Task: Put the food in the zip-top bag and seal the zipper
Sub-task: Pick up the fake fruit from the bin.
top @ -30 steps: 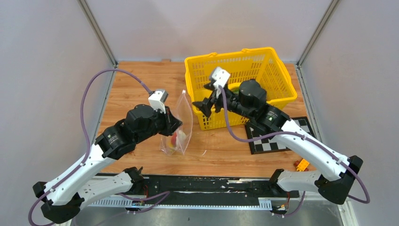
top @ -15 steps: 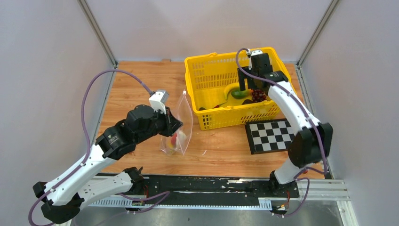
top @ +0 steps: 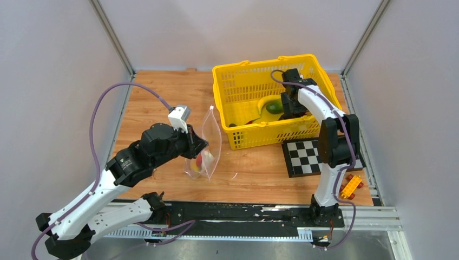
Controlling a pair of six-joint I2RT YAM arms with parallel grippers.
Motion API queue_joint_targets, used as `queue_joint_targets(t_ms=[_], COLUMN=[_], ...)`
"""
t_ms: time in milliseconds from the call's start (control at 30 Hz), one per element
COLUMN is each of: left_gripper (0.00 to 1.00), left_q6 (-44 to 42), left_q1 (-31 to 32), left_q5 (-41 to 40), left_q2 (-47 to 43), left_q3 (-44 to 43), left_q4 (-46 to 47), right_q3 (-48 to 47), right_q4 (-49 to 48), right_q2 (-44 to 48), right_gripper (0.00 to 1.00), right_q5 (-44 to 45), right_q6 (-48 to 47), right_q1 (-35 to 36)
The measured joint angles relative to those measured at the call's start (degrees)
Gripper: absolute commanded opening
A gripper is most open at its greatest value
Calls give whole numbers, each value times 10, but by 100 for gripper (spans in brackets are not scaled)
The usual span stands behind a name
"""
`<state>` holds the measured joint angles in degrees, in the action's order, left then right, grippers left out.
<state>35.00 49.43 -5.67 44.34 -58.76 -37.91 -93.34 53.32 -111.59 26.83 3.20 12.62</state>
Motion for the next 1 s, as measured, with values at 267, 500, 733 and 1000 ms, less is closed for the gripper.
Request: queue_joint_targets(t_ms=[267, 500, 733, 1000], left_gripper=[0, 0, 0, 0], left_q6=[-4, -4, -4, -4], left_q1=[0, 0, 0, 0], left_q5=[0, 1, 2, 3], left_q2=[0, 2, 3, 3], left_q3=[3, 7, 7, 7], left_q4=[1, 5, 5, 5], right_q3=[7, 45, 66, 68], right_q4=[3, 3, -10, -13], right_q2=[0, 0, -2, 5], right_gripper=[82, 72, 50, 28], right_q5=[37, 14, 5, -21], right_q6=[9, 7, 5, 3], right_q1=[-15, -24, -31, -37])
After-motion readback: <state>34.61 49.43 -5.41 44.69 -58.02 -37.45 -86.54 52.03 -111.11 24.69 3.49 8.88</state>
